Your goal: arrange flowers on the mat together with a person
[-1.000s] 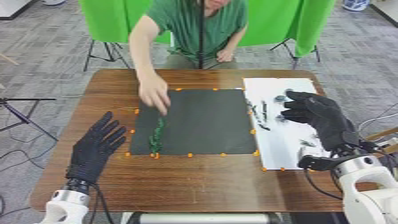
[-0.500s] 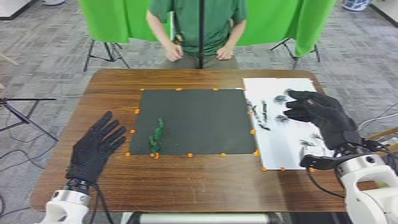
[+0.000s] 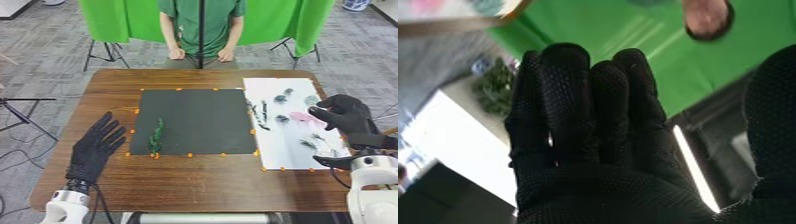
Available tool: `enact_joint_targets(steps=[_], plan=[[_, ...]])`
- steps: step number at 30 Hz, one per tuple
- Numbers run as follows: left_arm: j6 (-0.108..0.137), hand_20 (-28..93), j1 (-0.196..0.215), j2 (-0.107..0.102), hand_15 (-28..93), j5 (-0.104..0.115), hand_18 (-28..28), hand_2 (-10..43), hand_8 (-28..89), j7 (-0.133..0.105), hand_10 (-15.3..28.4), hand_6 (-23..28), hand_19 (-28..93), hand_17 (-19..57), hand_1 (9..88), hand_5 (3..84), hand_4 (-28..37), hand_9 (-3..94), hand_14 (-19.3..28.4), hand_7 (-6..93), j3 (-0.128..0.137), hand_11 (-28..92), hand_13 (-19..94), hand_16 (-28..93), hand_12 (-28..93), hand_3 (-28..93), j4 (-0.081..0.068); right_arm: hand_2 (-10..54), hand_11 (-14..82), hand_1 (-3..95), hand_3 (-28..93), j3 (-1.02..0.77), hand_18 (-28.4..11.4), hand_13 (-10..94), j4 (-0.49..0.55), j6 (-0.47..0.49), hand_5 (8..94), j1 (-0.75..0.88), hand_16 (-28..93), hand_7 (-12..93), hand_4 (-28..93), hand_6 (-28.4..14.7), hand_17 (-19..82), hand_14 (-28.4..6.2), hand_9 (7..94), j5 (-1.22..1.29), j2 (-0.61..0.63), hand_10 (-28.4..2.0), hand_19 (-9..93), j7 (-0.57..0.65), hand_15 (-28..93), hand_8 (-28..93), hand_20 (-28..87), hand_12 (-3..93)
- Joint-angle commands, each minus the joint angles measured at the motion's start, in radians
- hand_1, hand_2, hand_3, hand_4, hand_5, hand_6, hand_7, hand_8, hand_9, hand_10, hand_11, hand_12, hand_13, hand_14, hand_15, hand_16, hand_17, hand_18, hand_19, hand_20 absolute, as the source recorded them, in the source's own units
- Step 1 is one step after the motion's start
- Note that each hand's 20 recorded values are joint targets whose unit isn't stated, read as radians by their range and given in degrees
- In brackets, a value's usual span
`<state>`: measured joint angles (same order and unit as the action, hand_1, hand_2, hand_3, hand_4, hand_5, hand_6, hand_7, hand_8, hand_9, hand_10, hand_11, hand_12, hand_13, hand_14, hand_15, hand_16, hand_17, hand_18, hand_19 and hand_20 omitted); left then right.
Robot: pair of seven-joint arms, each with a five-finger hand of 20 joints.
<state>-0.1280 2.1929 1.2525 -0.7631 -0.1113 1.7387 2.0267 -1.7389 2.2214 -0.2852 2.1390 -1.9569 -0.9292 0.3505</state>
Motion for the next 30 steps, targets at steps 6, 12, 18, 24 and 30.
enact_joint_targets(steps=[6,12,18,24,30], plan=[[0.009,8,0.018,0.011,19,0.001,21.1,-0.9,-9,0.005,10.9,2.0,42,-9.3,25.5,29.0,-27.6,24.0,13.4,15.1,-0.002,15,23,2,16,70,0.001,-9.5,64.2,22.0,58,-0.079,-20.0,61,0.058,0.545,53.1,-0.006,23,45,-28,-5.1,26,-12.1,53.9,-0.377,0.033,-14.6,72,0.255,72,-15,27,46.8],[0.010,8,0.011,0.014,19,0.000,21.1,-0.8,-8,0.011,10.9,2.0,42,-9.3,25.5,29.0,-27.5,24.1,13.5,15.1,-0.002,14,23,2,16,70,0.000,-9.5,63.8,21.3,59,-0.051,-20.3,61,0.011,0.645,53.7,-0.031,23,44,-28,-4.9,25,-11.9,53.7,-0.381,0.037,-14.4,72,0.322,71,-14,27,46.5],[0.012,8,0.013,0.013,19,0.001,21.1,-0.9,-9,0.009,10.9,2.0,42,-9.3,25.6,29.0,-27.5,24.1,13.5,15.2,-0.004,14,23,2,16,70,0.001,-9.5,64.1,16.7,71,-0.012,-20.3,62,-0.045,0.678,54.4,-0.072,22,46,-28,-4.4,25,-11.4,54.4,-0.387,0.034,-14.0,72,0.386,71,-14,26,45.8],[0.015,8,0.009,0.011,19,0.003,21.1,-0.9,-9,0.010,10.9,2.0,42,-9.3,25.7,28.9,-27.5,24.1,13.5,15.2,-0.006,14,23,2,16,70,0.000,-9.5,65.0,18.2,74,0.022,-20.2,63,-0.075,0.677,55.0,-0.090,23,48,-28,-4.1,26,-11.1,55.5,-0.410,0.036,-13.6,72,0.435,72,-15,26,46.0],[0.015,8,0.004,0.011,19,0.003,21.0,-0.8,-9,0.014,11.0,2.0,42,-9.3,25.8,28.9,-27.5,24.1,13.5,15.3,-0.007,15,23,2,16,70,-0.004,-9.5,65.9,21.7,74,0.045,-20.3,64,-0.101,0.666,55.9,-0.095,24,50,-28,-3.5,27,-10.8,56.8,-0.419,0.043,-13.7,73,0.449,73,-16,26,46.5]])
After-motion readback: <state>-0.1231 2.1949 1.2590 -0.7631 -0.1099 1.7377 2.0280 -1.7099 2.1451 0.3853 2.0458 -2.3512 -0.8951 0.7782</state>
